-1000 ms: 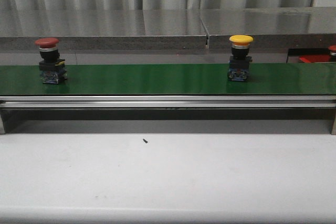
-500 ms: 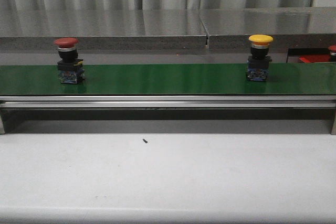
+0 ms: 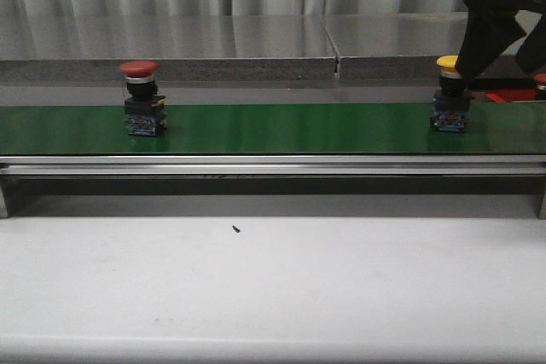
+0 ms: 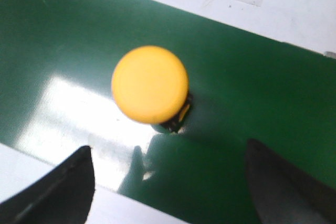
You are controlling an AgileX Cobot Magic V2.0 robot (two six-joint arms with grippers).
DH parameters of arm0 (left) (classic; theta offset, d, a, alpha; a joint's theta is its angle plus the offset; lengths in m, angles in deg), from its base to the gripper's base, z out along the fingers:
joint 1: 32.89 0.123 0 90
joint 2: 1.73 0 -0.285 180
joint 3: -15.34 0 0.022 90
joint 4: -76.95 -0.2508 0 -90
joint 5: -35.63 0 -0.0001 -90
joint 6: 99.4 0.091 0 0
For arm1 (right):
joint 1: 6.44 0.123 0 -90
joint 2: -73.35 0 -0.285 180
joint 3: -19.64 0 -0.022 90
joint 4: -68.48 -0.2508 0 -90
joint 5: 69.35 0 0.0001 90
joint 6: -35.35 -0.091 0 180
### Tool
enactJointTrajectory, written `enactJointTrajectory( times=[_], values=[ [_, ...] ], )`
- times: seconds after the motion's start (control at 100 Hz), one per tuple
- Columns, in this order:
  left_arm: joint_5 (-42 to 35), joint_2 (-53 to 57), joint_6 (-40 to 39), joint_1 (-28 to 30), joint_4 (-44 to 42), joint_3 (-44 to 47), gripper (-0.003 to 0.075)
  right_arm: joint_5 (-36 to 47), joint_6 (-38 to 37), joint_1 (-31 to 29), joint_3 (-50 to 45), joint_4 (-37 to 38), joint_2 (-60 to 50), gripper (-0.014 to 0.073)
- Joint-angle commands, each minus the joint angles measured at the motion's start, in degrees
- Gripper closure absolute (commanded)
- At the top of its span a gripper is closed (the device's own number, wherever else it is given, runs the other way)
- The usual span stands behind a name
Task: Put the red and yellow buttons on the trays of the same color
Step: 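Lower the right gripper onto the yellow button on the belt and grasp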
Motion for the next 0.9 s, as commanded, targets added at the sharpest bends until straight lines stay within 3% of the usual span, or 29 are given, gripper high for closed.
enactJointTrajectory(
  times=[0.0, 0.27, 0.34, 0.44, 0.51, 0.73, 0.89],
  values=[
    [-3.42, -0.40, -0.06, -0.45, 1.44, -1.51, 0.0739, 2.28, 0.67, 0.18, 4.23, -0.83, 0.38, 0.0009],
    [-3.42, -0.40, -0.06, -0.45, 1.44, -1.51, 0.0739, 1.91, 0.67, 0.12, 9.95, -0.83, 7.01, 0.0027],
    [-3.42, -0.40, -0.06, -0.45, 1.44, -1.51, 0.0739, 1.77, 0.62, 0.12, 10.09, -0.83, 7.19, 0.0131],
    [-3.42, -0.40, -0.06, -0.45, 1.44, -1.51, 0.0739, 0.33, 0.62, 0.07, 10.21, -0.83, 6.98, 0.0358],
    [-3.42, -0.40, -0.06, -0.45, 1.44, -1.51, 0.0739, -1.78, 0.62, -0.17, 10.71, -0.83, 6.85, 0.0430],
    [-3.42, -0.40, -0.06, -0.45, 1.44, -1.51, 0.0739, -9.06, -1.38, -2.60, 12.21, 0.74, 2.51, 0.0431],
    [-3.42, -0.40, -0.06, -0.45, 1.52, -1.51, 0.0739, -14.56, -4.07, -8.65, 11.77, 2.39, -2.96, 0.0431]
  ],
)
